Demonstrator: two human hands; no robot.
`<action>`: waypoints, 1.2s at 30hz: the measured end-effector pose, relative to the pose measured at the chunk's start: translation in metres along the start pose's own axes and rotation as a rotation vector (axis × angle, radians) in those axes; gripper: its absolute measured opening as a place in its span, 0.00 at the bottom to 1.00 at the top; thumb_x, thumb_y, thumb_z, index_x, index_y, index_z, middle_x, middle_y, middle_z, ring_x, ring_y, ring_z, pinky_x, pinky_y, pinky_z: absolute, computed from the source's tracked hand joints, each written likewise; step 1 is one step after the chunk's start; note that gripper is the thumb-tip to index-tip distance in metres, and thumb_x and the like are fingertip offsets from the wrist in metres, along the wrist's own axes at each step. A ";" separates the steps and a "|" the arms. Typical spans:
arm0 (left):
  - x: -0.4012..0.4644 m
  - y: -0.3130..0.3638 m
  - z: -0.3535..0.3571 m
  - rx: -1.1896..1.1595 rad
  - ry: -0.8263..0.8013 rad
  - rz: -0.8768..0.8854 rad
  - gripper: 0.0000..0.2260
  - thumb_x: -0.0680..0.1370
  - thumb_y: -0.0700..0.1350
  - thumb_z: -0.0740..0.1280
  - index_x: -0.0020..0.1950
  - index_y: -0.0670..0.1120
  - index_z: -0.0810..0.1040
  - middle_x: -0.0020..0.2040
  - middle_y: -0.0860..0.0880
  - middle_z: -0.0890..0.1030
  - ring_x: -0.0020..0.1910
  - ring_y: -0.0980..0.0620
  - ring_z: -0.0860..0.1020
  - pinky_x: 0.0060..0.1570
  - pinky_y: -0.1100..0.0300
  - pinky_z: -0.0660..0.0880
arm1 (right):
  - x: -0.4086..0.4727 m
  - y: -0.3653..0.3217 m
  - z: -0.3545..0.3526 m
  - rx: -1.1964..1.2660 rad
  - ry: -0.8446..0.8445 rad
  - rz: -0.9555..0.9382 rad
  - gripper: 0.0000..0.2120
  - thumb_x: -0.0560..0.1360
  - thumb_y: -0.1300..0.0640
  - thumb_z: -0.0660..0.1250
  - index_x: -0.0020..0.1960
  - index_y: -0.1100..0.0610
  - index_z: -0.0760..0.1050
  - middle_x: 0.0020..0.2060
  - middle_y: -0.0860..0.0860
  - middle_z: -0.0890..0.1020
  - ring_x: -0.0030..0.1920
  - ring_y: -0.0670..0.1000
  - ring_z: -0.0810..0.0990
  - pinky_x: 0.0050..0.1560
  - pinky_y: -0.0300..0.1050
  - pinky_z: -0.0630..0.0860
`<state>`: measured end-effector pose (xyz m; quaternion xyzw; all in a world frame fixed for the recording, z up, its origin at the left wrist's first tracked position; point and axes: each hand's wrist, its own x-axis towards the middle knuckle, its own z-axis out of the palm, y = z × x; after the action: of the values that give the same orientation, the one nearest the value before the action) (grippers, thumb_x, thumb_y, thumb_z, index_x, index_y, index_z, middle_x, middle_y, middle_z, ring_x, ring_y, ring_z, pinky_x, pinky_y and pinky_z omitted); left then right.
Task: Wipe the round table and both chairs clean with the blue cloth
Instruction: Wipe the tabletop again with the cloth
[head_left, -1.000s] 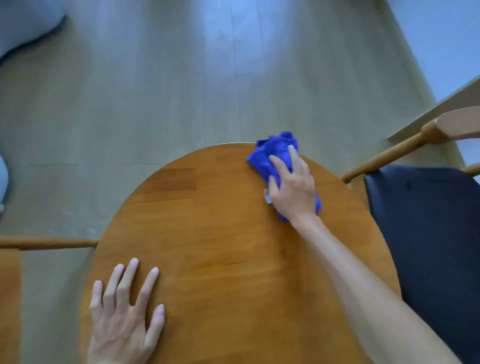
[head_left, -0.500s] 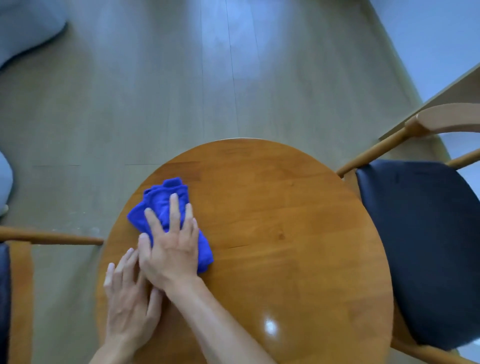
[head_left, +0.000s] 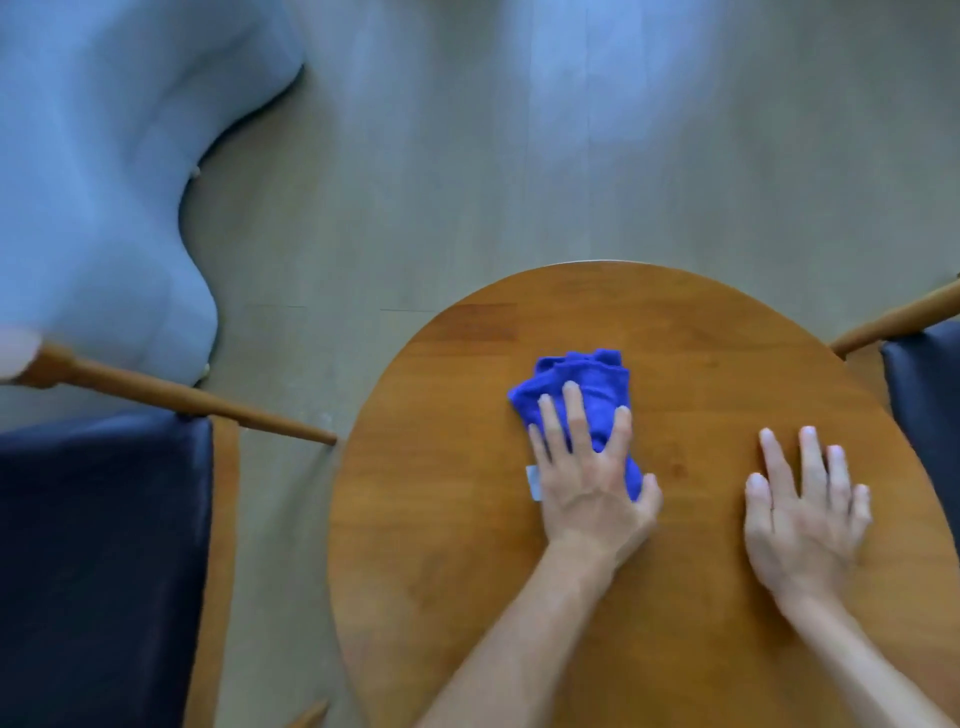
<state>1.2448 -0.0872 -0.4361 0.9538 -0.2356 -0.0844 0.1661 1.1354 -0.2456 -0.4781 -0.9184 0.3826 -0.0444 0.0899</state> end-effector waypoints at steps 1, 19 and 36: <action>-0.009 0.023 0.009 0.013 -0.038 0.090 0.32 0.67 0.58 0.66 0.70 0.55 0.69 0.77 0.39 0.56 0.75 0.33 0.55 0.71 0.37 0.58 | 0.001 0.001 0.001 0.016 0.029 0.006 0.25 0.78 0.48 0.48 0.72 0.53 0.67 0.74 0.58 0.64 0.73 0.62 0.60 0.69 0.67 0.56; -0.094 -0.152 -0.052 -0.180 0.209 -0.217 0.27 0.66 0.45 0.70 0.66 0.47 0.77 0.75 0.39 0.62 0.73 0.34 0.61 0.68 0.40 0.65 | -0.002 -0.013 -0.015 0.040 0.013 0.043 0.28 0.77 0.48 0.46 0.74 0.54 0.65 0.75 0.58 0.61 0.76 0.60 0.55 0.72 0.65 0.50; -0.141 -0.195 -0.064 -0.170 0.118 -0.229 0.28 0.68 0.43 0.71 0.69 0.49 0.74 0.77 0.45 0.57 0.75 0.40 0.58 0.68 0.37 0.65 | -0.004 -0.008 -0.019 0.003 -0.054 0.009 0.26 0.79 0.49 0.46 0.76 0.52 0.61 0.77 0.57 0.57 0.77 0.59 0.52 0.74 0.64 0.49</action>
<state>1.2184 0.1603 -0.4347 0.9603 -0.1069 -0.0660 0.2490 1.1353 -0.2400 -0.4581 -0.9174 0.3842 -0.0197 0.1016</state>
